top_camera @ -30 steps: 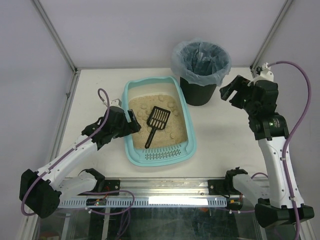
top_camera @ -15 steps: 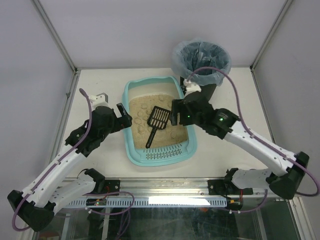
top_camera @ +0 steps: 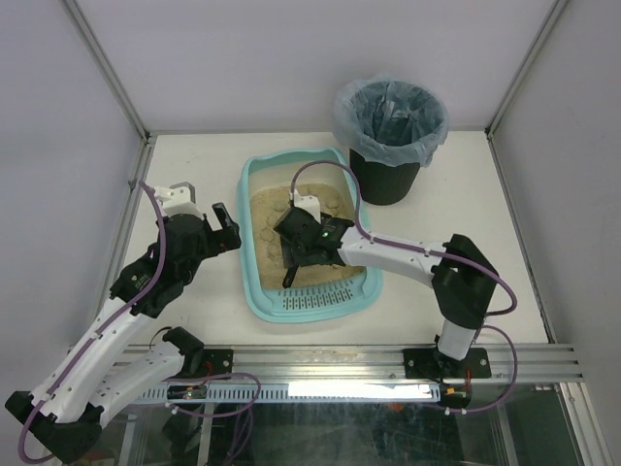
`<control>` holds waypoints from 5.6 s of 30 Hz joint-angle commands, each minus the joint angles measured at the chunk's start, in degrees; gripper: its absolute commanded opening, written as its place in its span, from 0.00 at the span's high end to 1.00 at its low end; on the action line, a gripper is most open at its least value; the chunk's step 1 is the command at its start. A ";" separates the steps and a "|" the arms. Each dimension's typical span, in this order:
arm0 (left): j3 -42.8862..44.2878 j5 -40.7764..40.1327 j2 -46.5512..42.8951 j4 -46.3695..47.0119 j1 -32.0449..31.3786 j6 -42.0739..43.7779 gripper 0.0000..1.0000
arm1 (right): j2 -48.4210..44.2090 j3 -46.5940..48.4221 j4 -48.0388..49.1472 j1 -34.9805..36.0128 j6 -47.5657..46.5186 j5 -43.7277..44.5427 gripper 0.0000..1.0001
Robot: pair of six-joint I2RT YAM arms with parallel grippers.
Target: Clean the litter box
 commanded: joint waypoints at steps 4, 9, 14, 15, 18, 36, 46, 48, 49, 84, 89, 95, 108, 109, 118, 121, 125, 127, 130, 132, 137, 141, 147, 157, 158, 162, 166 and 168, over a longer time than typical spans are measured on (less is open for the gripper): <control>0.28 -2.43 -1.12 1.20 -0.49 1.75 0.01 | 7.67 8.12 0.37 1.10 6.09 3.25 0.31; 0.34 -2.81 -1.07 1.21 -0.49 1.61 0.01 | 12.33 10.22 -1.36 1.13 6.98 4.17 0.36; 0.28 -2.82 -1.17 1.20 -0.46 1.52 0.01 | 14.93 11.75 -4.70 1.09 7.65 6.53 0.40; 0.30 -2.94 -1.24 1.20 -0.49 1.52 0.01 | 15.13 11.76 -5.02 1.08 7.91 6.79 0.42; 0.43 -3.36 -1.64 1.28 -0.49 1.14 0.01 | 14.48 10.79 -4.39 1.12 8.45 7.52 0.51; 7.61 -1.71 -6.09 2.35 -0.49 1.88 0.01 | 5.90 12.03 0.19 -2.31 -3.59 8.67 0.84; 23.08 -2.55 -1.58 -1.34 -0.47 0.14 0.01 | -1.87 19.64 -10.67 -5.97 -14.86 5.15 0.88; 25.74 -2.67 -0.24 -1.94 -0.43 -0.71 0.01 | -2.58 22.03 -16.26 -6.04 -14.68 4.19 0.87; 27.09 -2.68 0.66 -2.27 -0.45 -1.28 0.01 | -3.06 22.51 -18.91 -6.04 -14.17 3.37 0.87; 43.71 10.09 11.27 8.18 -0.49 -13.99 0.01 | -11.17 -5.41 -16.81 -2.79 -5.42 -6.57 0.67; 43.10 9.50 10.63 8.67 -0.49 -14.21 0.01 | -11.21 -5.75 -16.23 -2.77 -4.55 -6.49 0.67; 41.21 7.46 8.50 9.80 -0.49 -13.75 0.01 | -11.12 -6.07 -15.43 -2.69 -3.80 -6.63 0.66; 40.86 8.17 9.21 12.79 -0.49 -14.48 0.01 | -13.79 -9.49 -11.44 -2.34 -1.91 -2.63 0.56; 40.83 8.17 9.21 12.80 -0.47 -14.74 0.01 | -14.39 -9.92 -10.82 -2.29 -1.72 -2.51 0.56; 40.50 8.05 9.23 12.96 -0.47 -15.53 0.01 | -17.97 -12.23 -6.98 -2.00 -1.15 -1.04 0.55; 40.20 7.24 9.01 12.91 -0.49 -15.03 0.01 | -19.61 -13.65 -5.26 -1.91 -1.22 -0.63 0.56; 36.72 4.80 6.79 11.80 -0.47 -11.65 0.01 | -21.78 -15.85 -2.47 -1.91 -2.27 -0.42 0.65; 34.18 5.35 5.38 11.01 -0.49 -8.71 0.01 | -22.57 -16.34 -1.75 -1.91 -2.75 0.06 0.71; 30.16 6.42 3.77 8.36 -0.45 -5.63 0.01 | -23.99 -17.16 -0.86 -1.91 -3.39 0.92 0.78; 27.15 8.05 2.66 7.16 -0.49 -3.79 0.01 | -25.04 -17.48 0.10 -1.90 -4.19 1.27 0.82; 18.32 15.70 -0.02 9.78 -0.49 2.99 0.01 | -28.64 -17.59 1.53 -1.90 -9.23 2.33 0.90; 13.14 24.26 -0.59 14.29 -0.45 12.11 0.02 | -31.31 -17.37 2.55 -1.99 -16.47 0.36 0.97; 7.63 41.58 1.20 21.56 -0.48 28.12 0.13 | -32.58 -14.97 0.68 -2.00 -25.45 -3.55 1.00; 5.16 52.49 14.00 26.33 -0.66 29.93 0.20 | -33.36 -10.58 0.11 -2.80 -25.61 -5.65 1.00; 4.52 52.92 14.86 28.08 -0.62 29.34 0.20 | -33.23 -10.01 0.05 -3.05 -24.71 -6.03 1.00; 3.37 55.97 18.14 31.48 -0.88 27.19 0.22 | -32.98 -8.81 0.68 -3.41 -22.57 -8.19 1.00; 3.96 56.59 21.13 31.60 -2.58 27.86 0.24 | -32.77 -7.02 0.79 -3.62 -22.07 -10.04 1.00; 4.27 56.28 22.20 31.47 -4.01 28.70 0.24 | -31.86 -5.28 -0.05 -3.83 -21.99 -10.86 1.00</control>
